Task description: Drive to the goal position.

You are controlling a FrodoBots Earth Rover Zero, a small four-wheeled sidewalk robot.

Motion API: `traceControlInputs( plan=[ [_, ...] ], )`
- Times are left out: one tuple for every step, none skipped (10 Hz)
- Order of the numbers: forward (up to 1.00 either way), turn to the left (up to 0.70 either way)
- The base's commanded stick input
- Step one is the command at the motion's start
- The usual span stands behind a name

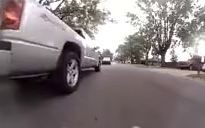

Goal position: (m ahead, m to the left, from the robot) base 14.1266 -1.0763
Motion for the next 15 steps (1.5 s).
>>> traceControlInputs(
  plan=[
    [0.70, -0.05],
    [0.70, -0.05],
    [0.70, -0.05],
    [0.70, -0.05],
    [0.70, -0.05],
    [0.70, -0.05],
    [0.70, -0.05],
    [0.70, -0.05],
    [0.70, -0.05],
    [0.70, -0.05],
    [0.70, -0.39],
    [0.70, -0.40],
    [0.70, -0.40],
    [0.70, -0.40],
    [0.70, -0.24]
  ],
)
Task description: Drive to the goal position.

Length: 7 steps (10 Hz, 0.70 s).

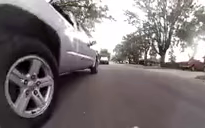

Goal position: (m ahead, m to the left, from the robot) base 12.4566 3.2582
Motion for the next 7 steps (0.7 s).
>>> traceControlInputs(
  plan=[
    [0.70, -0.05],
    [0.70, -0.05],
    [0.70, -0.05],
    [0.70, -0.05],
    [0.70, -0.05],
    [0.70, -0.05],
    [0.70, -0.05]
  ],
)
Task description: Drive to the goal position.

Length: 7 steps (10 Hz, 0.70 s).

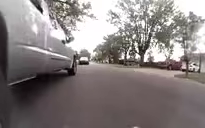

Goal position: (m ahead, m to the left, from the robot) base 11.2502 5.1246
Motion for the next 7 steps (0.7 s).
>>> traceControlInputs(
  plan=[
    [0.70, -0.05],
    [0.70, -0.05],
    [0.70, -0.05],
    [0.70, -0.05],
    [0.70, -0.05],
    [0.70, -0.05],
    [0.70, -0.05]
  ],
)
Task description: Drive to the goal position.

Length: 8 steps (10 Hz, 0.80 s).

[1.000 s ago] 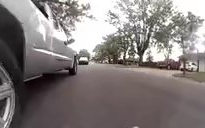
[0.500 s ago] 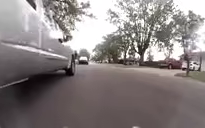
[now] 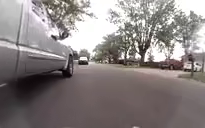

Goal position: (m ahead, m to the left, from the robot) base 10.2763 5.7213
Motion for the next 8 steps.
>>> traceControlInputs(
  plan=[
    [0.70, 0.16],
    [0.70, 0.30],
    [0.70, 0.18],
    [0.70, 0.01],
    [0.70, -0.05],
    [0.70, -0.05],
    [0.70, -0.05],
    [0.70, -0.05]
  ],
)
